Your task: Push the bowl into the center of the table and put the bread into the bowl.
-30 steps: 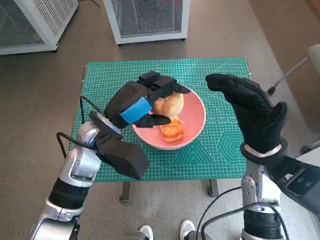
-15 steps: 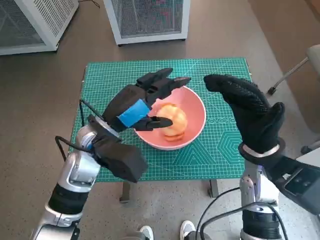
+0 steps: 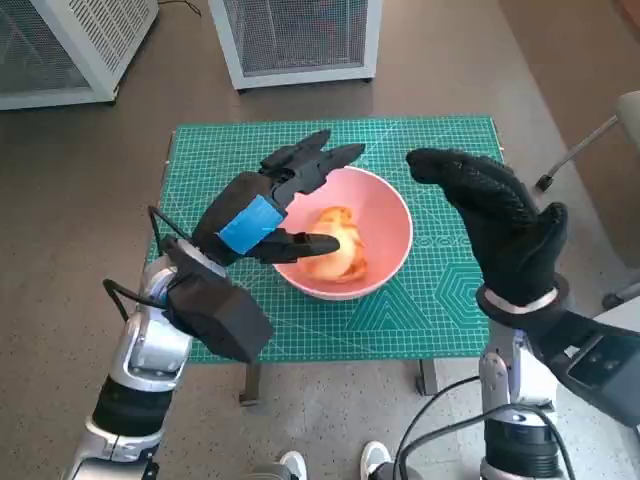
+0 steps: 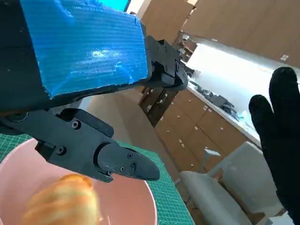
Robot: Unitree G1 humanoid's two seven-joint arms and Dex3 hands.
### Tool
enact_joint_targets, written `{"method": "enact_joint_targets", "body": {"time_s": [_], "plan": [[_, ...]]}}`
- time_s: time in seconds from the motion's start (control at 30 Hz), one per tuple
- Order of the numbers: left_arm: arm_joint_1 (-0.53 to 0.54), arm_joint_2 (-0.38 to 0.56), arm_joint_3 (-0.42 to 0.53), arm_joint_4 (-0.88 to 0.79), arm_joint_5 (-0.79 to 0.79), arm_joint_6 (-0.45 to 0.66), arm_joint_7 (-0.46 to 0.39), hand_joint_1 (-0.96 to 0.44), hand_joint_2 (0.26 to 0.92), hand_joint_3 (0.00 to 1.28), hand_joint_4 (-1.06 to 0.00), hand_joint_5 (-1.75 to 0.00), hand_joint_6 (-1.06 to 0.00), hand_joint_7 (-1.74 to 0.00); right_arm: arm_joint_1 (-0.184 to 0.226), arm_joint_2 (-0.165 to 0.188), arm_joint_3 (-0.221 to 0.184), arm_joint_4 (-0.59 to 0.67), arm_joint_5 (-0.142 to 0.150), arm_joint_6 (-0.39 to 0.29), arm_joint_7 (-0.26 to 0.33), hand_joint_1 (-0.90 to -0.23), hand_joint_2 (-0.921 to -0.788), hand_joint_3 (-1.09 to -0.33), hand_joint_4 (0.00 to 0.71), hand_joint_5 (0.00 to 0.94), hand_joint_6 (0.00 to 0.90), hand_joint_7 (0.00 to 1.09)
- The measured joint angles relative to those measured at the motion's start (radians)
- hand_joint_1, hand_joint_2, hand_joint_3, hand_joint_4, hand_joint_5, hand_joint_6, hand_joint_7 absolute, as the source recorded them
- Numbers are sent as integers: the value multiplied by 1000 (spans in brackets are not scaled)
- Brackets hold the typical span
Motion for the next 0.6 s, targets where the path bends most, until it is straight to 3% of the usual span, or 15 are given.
{"method": "enact_joint_targets", "body": {"time_s": [0.17,0.23,0.33,0.6], "plan": [[17,-8,64,-22,-103,-18,0,-524,921,215,-167,-2,-261,-219,0,-5,-9,5,0,-1,0,-390,-921,-496,494,84,91,863],[20,-21,87,-31,-154,-28,0,-525,921,261,-169,-2,-139,-428,-1,-5,-12,8,0,-1,0,-388,-921,-491,495,84,102,844],[22,-52,114,-38,-248,-57,-4,-540,921,340,-167,-1,-45,-571,-4,-5,-17,12,0,-2,0,-382,-921,-488,499,82,118,818],[31,-148,147,-41,-416,-158,-12,-598,921,450,-173,-7,-2,-614,-32,-5,-24,15,-6,-8,-14,-368,-921,-481,474,60,130,772]]}}
